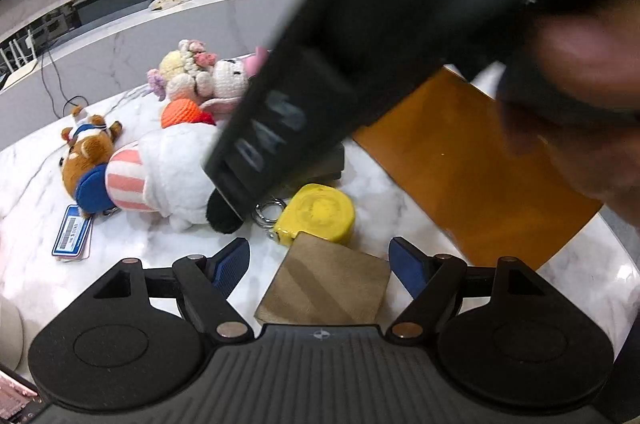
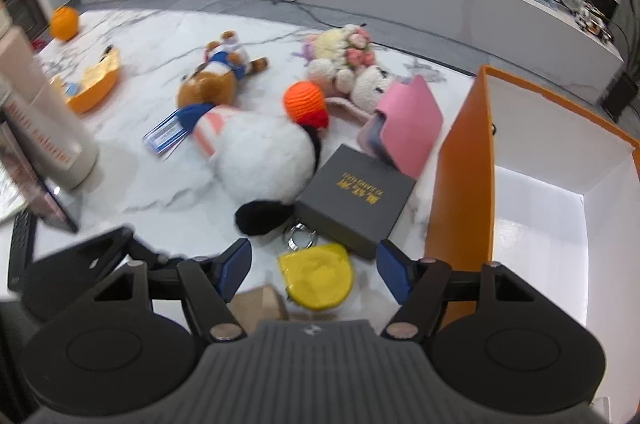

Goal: Organize objects
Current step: 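Move the left tool to the cardboard box while the right tool approaches the yellow tape measure, then grasp the small cardboard box with the left gripper while the right grasps the yellow tape measure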

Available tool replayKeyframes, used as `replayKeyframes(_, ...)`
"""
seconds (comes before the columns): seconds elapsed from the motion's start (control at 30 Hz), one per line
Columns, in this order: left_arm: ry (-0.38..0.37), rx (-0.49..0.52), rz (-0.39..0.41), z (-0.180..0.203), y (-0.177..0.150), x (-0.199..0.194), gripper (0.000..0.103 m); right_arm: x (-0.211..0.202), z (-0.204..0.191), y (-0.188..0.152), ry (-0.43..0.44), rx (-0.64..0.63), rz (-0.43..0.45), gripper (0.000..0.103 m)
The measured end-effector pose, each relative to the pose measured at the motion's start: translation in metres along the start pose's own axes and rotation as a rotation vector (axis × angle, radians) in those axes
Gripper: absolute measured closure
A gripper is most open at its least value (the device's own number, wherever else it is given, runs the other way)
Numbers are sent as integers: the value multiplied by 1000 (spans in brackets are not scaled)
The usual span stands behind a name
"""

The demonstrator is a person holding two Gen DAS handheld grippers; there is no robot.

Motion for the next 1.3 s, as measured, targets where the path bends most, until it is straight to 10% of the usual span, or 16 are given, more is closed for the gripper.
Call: replayKeyframes(1.3, 97, -76, -131, -67, -48, -27, 23, 70, -14, -33, -62, -119, -144, 38)
Point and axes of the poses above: each gripper's, at about its wrist camera, not at the fingertips, and x roughly the way its jaws point, z to its right, y to its top, the point moved 7 cm from there along x, roughly the way its jaws point, and after that the axes turned 6 degrees about z, right-handed, at the moved point
